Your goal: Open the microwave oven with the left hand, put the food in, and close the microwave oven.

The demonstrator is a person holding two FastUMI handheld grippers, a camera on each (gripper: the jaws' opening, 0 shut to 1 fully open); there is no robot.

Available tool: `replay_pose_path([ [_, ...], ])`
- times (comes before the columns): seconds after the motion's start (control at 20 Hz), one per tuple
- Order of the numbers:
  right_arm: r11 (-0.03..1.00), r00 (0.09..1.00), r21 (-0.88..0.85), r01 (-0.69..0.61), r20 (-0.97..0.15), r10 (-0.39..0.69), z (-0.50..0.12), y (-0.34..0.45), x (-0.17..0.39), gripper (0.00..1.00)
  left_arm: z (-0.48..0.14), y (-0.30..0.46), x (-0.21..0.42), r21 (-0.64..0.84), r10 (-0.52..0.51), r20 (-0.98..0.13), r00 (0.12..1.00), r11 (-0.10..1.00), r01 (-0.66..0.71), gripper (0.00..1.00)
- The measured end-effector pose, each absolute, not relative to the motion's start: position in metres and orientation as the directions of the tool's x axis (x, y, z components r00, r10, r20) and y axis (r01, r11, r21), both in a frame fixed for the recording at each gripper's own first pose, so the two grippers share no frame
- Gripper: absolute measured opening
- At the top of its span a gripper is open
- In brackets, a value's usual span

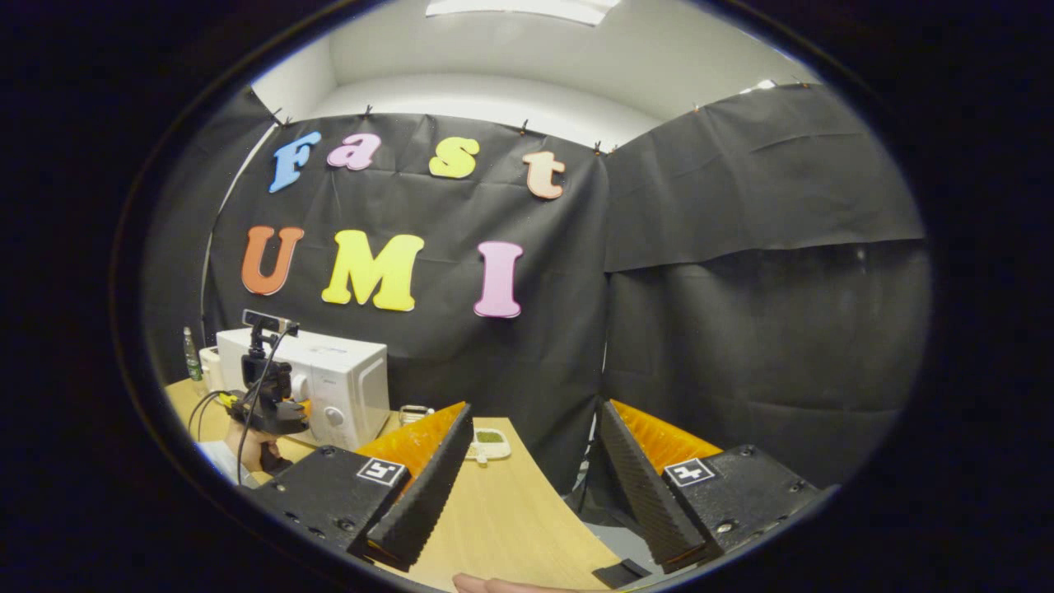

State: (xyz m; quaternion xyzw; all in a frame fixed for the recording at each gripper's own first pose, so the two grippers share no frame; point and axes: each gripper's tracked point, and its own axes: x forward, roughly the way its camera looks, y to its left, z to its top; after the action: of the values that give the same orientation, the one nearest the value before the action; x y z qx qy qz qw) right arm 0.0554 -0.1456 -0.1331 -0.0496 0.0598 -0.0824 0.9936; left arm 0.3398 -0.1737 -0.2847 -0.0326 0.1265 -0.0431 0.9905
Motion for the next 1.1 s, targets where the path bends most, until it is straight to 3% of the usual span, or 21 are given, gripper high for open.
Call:
replay_pose_path([
  [0.1,0.98,0.978,-0.112,0.164,-0.111,-0.176,-0.132,-0.149,0.052,0.99,-0.285,-0.174,0.337,-0.075,-0.105,-0.257,0.961,0.993,0.088,0.05],
  [0.2,0.977,0.977,-0.12,0.174,-0.103,-0.186,-0.129,-0.151,0.05,0.99,-0.274,-0.17,0.324,-0.076,-0.094,-0.214,0.972,0.994,0.08,0.05],
  [0.25,0.977,0.977,-0.121,0.173,-0.1,-0.186,-0.128,-0.15,0.047,0.99,-0.282,-0.168,0.316,-0.079,-0.098,-0.248,0.964,0.994,0.081,0.04],
  [0.8,0.977,0.976,-0.114,0.178,-0.104,-0.19,-0.118,-0.133,0.015,0.99,-0.278,-0.125,0.221,-0.092,-0.231,-0.229,0.946,0.972,0.215,0.05],
  [0.85,0.978,0.977,-0.114,0.175,-0.106,-0.187,-0.117,-0.129,0.01,0.99,-0.279,-0.117,0.211,-0.089,-0.238,-0.228,0.944,0.971,0.223,0.17],
  [0.9,0.978,0.977,-0.116,0.175,-0.106,-0.187,-0.114,-0.126,0.006,0.99,-0.28,-0.109,0.201,-0.09,-0.241,-0.228,0.943,0.97,0.226,0.08],
  [0.95,0.976,0.976,-0.122,0.178,-0.104,-0.191,-0.113,-0.125,0.002,0.99,-0.278,-0.101,0.192,-0.087,-0.246,-0.222,0.944,0.969,0.232,0.13],
  [1.1,0.973,0.976,-0.146,0.181,-0.095,-0.196,-0.106,-0.118,-0.011,0.99,-0.279,-0.067,0.161,-0.057,-0.246,-0.203,0.948,0.969,0.239,0.13],
])
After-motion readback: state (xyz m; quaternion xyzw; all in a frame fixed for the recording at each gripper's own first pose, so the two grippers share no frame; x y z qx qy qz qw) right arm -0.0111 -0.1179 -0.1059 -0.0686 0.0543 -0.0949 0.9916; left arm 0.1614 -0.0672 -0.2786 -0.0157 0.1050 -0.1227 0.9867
